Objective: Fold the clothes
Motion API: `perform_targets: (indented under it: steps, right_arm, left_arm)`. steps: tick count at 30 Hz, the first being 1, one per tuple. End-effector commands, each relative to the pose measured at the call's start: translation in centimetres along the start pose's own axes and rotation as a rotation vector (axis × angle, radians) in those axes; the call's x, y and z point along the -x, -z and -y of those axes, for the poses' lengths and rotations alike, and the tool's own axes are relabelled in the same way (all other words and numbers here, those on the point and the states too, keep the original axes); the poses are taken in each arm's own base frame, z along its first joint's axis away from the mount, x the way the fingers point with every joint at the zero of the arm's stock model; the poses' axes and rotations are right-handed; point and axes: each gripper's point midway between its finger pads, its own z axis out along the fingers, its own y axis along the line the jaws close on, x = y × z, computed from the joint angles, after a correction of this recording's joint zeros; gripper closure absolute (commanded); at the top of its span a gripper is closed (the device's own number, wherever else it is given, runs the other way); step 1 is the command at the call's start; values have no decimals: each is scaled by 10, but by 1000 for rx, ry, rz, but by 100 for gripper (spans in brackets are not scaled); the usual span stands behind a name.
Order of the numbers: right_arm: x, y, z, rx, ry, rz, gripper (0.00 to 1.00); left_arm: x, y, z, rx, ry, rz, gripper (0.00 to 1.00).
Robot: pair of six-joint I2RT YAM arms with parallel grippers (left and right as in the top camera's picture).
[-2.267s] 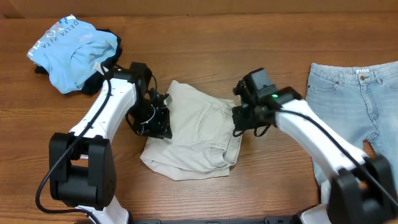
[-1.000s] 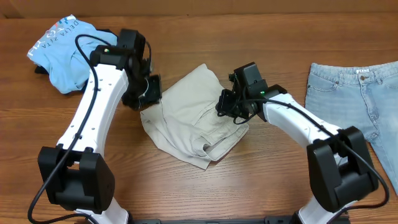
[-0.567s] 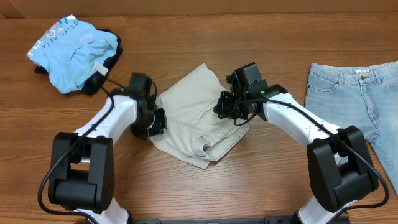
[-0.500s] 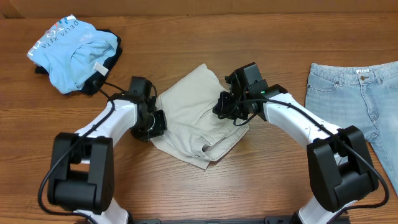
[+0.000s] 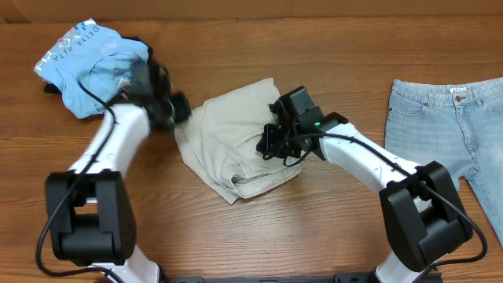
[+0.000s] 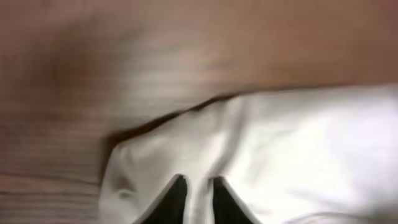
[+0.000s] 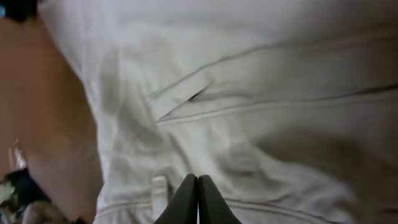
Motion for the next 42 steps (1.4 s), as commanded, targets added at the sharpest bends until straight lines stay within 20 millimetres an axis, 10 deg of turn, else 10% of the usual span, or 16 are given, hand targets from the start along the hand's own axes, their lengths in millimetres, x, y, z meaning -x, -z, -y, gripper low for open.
perform_targets:
  steps: [1,7,23,31,42]
  right_arm:
    - [23,8,11,-49,-79,88,94]
    - [31,8,24,-104,-172,141,90]
    - [19,-11,40,-130,-255,84,89]
    - [13,-17,42,-118,-223,56,89]
    - [13,-19,37,-91,-219,48,89]
  left_arm:
    - [13,38,44,-147,-109,-35,59]
    - [-50,55,28,-57,-31,-308,0]
    - [-169,-9,-5,-158,260,-565,0]
    - [-153,-31,-25,-66,281,-437,0]
    - [-119,-55,55,-261,155,-246,0]
